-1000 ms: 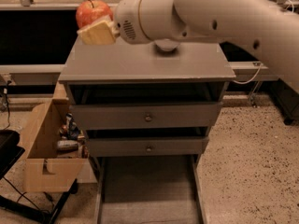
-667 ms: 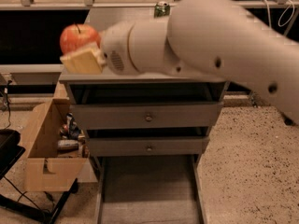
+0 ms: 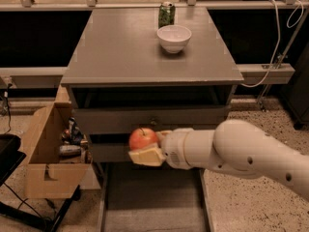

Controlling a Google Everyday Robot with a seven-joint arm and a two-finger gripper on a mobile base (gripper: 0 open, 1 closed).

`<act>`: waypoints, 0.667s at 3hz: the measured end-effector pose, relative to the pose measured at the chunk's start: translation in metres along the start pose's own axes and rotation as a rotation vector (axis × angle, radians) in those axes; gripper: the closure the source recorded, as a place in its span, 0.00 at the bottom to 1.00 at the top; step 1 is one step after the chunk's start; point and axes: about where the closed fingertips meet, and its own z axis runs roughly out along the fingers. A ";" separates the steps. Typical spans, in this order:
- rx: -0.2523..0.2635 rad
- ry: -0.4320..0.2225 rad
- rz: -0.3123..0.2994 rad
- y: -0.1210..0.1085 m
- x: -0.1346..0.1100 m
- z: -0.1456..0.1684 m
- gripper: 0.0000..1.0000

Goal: Place apple into bottom drawer

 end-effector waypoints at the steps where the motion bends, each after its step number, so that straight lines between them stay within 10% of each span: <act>1: 0.006 0.090 0.038 -0.049 0.082 0.030 1.00; 2: -0.008 0.092 0.018 -0.053 0.083 0.044 1.00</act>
Offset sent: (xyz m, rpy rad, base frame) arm 0.0111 -0.0245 -0.0732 -0.0506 0.0555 -0.0028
